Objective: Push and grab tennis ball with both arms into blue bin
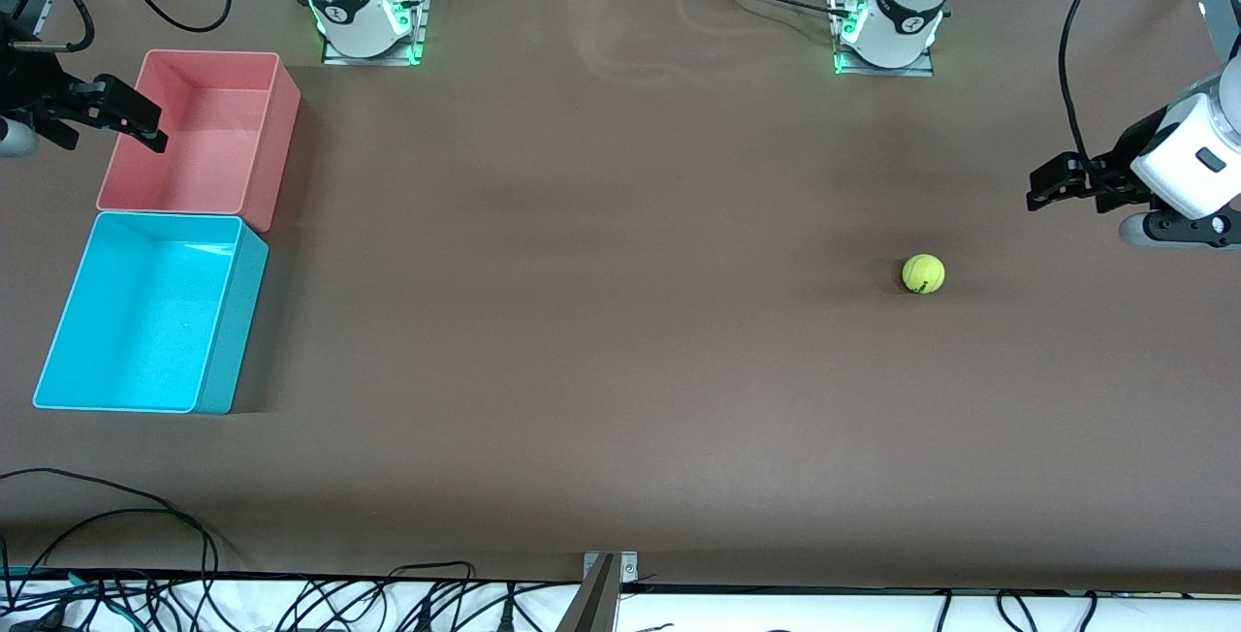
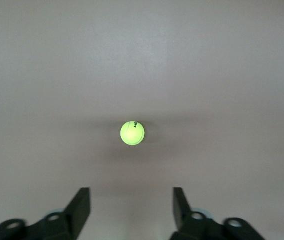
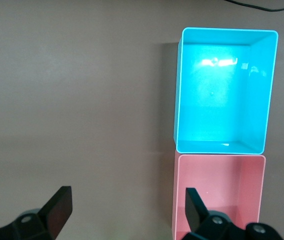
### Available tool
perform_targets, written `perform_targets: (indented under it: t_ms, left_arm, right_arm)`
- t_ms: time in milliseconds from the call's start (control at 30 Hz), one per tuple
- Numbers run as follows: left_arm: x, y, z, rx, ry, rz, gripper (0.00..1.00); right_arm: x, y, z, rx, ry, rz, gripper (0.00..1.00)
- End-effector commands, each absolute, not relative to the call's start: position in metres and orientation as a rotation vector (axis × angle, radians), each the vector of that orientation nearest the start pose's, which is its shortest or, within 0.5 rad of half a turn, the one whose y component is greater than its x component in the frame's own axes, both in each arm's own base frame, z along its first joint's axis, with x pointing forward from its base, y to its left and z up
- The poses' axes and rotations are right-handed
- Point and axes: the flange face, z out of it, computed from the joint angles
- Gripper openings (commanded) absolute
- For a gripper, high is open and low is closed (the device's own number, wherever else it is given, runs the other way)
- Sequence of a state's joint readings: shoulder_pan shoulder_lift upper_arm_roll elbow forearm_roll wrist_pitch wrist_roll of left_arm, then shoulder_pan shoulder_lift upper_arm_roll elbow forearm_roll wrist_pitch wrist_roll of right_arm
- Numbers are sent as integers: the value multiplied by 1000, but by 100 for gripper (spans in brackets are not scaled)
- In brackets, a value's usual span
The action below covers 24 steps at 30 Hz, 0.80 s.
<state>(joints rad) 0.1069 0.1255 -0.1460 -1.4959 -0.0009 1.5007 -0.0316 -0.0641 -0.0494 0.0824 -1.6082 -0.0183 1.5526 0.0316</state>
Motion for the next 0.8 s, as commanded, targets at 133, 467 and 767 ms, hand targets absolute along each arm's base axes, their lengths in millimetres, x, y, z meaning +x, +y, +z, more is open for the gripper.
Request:
perform_targets:
  t_ms: [133, 467, 767]
  left_arm:
    - [584, 1, 577, -3157, -12, 202, 0]
    - [596, 12, 536, -3092, -170, 305, 0]
    - [612, 31, 500, -3007, -640, 338, 0]
  right_arm:
    - [533, 7, 634, -3162, 25, 12, 100]
    - [533, 7, 634, -3164, 27, 12, 100]
    - [533, 7, 633, -3162, 25, 17, 100]
